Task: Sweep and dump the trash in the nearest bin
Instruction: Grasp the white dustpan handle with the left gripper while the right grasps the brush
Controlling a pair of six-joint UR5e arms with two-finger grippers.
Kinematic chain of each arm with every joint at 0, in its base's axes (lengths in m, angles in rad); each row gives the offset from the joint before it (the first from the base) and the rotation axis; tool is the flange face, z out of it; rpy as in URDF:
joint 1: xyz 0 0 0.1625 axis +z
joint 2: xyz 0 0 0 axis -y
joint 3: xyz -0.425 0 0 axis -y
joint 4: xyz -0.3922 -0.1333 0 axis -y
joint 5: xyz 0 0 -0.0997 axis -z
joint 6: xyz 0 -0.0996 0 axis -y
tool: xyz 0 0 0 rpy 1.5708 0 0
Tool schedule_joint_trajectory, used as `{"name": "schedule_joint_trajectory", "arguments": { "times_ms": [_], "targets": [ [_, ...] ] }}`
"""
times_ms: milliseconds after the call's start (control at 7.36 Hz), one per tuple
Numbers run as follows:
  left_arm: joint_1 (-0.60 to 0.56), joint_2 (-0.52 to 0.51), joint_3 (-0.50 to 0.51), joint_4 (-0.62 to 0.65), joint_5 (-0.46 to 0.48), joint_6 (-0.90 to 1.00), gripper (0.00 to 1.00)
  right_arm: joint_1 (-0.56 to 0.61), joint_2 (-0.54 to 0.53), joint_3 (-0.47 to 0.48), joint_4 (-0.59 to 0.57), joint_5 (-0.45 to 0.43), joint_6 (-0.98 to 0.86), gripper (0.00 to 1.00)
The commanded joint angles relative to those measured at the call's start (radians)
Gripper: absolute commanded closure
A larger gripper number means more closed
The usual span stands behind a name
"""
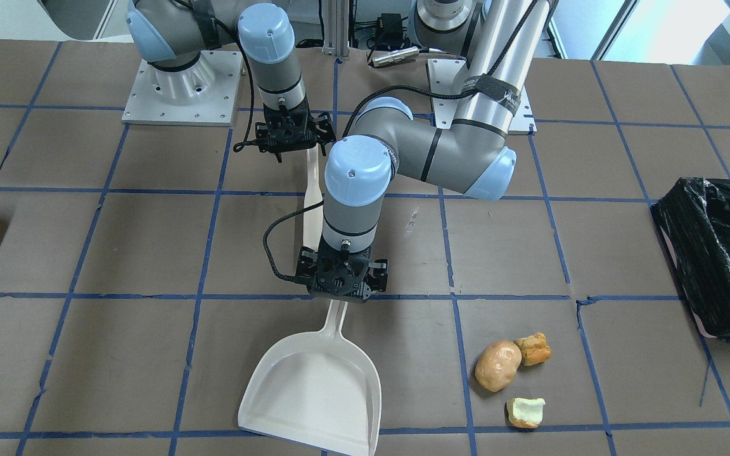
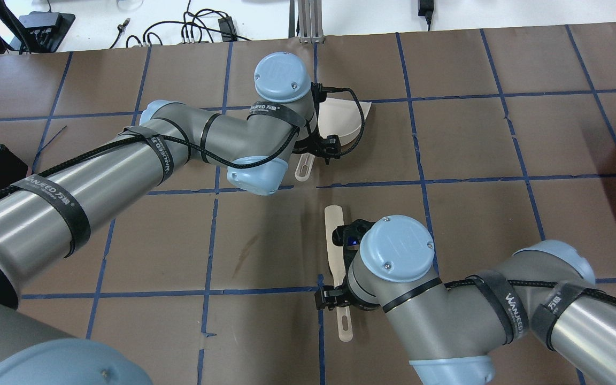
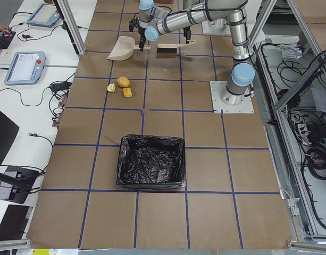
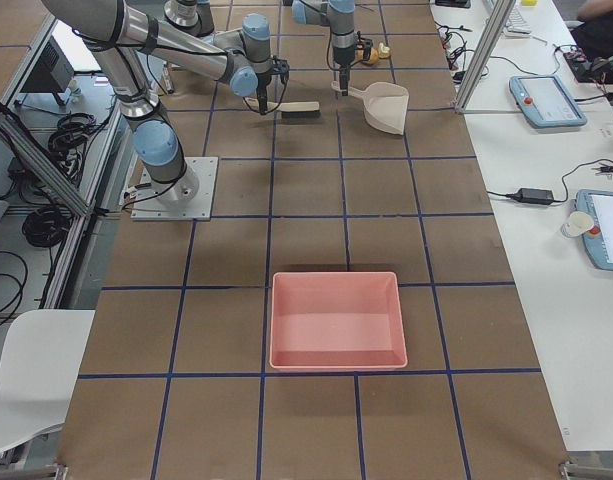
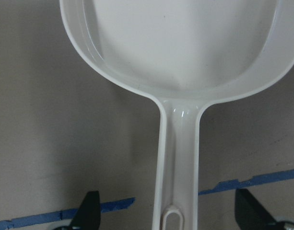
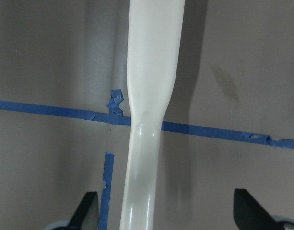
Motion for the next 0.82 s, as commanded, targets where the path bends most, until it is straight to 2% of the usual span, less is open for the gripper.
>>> {"name": "schedule_joint_trajectory", "arguments": {
  "times_ms": [0, 136, 272, 408, 679],
  "targets": [
    [-0.005, -0.001, -0.009, 0.001, -0.002, 0.003, 0.11, 0.048, 0.010, 0.008, -0.062, -0.001, 0.031, 0.01],
    [-0.005, 0.000, -0.009, 0.001, -0.002, 0.009, 0.26, 0.051, 0.012, 0.010, -0.079, -0.001, 0.032, 0.01],
    [-0.005, 0.000, -0.010, 0.001, -0.001, 0.010, 0.33, 0.051, 0.012, 0.010, -0.081, -0.001, 0.032, 0.01],
    [-0.005, 0.002, -0.010, 0.001, -0.001, 0.010, 0.51, 0.051, 0.012, 0.018, -0.081, -0.001, 0.032, 0.01],
    [-0.005, -0.001, -0.012, 0.000, 0.004, 0.009, 0.62, 0.051, 0.015, 0.035, -0.084, -0.010, 0.031, 0.02]
  ]
}}
